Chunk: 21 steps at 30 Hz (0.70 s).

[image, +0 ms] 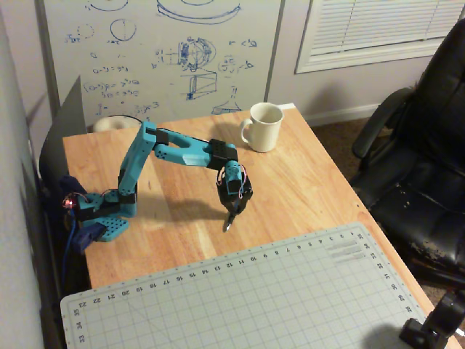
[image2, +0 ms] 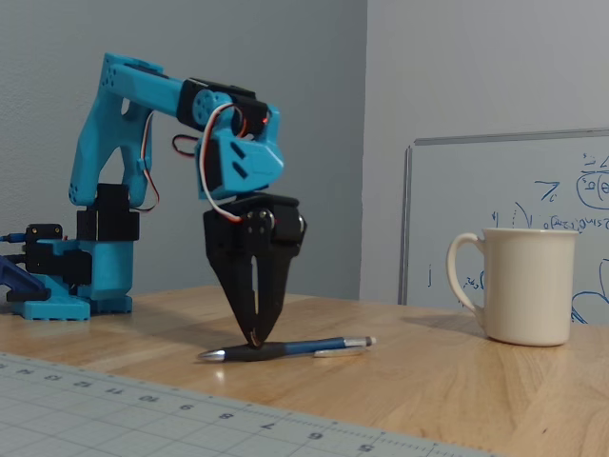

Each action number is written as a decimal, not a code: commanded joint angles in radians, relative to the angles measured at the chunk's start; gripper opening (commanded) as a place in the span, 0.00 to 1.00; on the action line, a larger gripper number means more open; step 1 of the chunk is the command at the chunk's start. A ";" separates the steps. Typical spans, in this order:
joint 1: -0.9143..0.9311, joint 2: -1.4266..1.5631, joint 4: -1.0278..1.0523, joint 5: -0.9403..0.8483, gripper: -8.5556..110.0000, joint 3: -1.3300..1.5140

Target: Touch the pen.

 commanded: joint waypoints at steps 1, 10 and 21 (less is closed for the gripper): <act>-0.005 0.025 0.002 -0.008 0.08 -0.066; 0.003 0.031 0.002 -0.008 0.08 -0.077; 0.006 0.031 0.002 -0.008 0.08 -0.083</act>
